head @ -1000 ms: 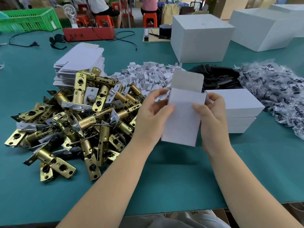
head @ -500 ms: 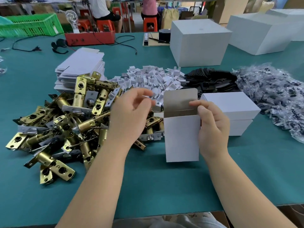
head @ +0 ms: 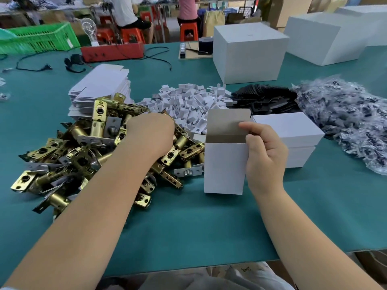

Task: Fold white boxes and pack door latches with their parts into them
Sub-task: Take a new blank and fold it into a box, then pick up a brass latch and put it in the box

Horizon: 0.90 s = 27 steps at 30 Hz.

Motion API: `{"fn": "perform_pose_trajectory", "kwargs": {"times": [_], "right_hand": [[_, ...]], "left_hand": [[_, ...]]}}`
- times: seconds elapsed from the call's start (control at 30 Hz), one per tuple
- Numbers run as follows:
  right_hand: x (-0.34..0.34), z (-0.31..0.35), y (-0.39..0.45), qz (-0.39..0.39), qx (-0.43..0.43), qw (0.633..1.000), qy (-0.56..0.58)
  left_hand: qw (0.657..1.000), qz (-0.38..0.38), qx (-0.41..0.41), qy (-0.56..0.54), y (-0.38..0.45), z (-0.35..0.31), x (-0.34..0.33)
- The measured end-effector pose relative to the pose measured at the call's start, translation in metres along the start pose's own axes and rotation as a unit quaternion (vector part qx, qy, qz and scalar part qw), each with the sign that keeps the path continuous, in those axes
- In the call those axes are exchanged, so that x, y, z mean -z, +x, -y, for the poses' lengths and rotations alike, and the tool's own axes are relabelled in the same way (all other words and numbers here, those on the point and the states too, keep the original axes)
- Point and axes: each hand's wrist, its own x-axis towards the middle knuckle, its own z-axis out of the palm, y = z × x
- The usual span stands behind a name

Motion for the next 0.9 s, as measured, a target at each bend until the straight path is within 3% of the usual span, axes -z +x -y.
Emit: {"fn": "perform_pose_trajectory", "kwargs": {"times": [0.27, 0.37, 0.43, 0.53, 0.63, 0.7, 0.77, 0.9], "right_hand": [[-0.001, -0.001, -0.002, 0.007, 0.025, 1.000, -0.003], [-0.001, -0.002, -0.002, 0.005, 0.031, 0.999, -0.005], [-0.001, -0.003, -0.003, 0.004, 0.028, 1.000, -0.006], [-0.001, -0.003, -0.003, 0.000, 0.024, 1.000, -0.004], [-0.001, -0.004, -0.003, -0.001, 0.030, 0.999, -0.012], [-0.002, -0.004, -0.003, 0.001, 0.037, 0.999, -0.013], [-0.001, -0.005, -0.003, 0.004, 0.052, 0.999, -0.014], [-0.001, -0.004, -0.003, 0.009, 0.072, 0.997, 0.004]], "left_hand": [[0.984, -0.073, 0.000, -0.163, -0.009, 0.013, -0.012], [0.941, -0.158, 0.015, -0.300, -0.014, 0.027, -0.007], [0.882, -0.214, 0.018, -0.419, -0.017, 0.037, 0.003], [0.757, -0.254, -0.022, -0.601, -0.021, 0.039, 0.015], [0.594, -0.197, -0.098, -0.774, -0.032, 0.022, 0.021], [0.528, -0.154, -0.143, -0.823, -0.037, 0.007, 0.022], [0.529, -0.131, -0.186, -0.817, -0.040, -0.008, 0.023], [0.628, -0.159, -0.252, -0.719, -0.044, -0.032, 0.026]]}}
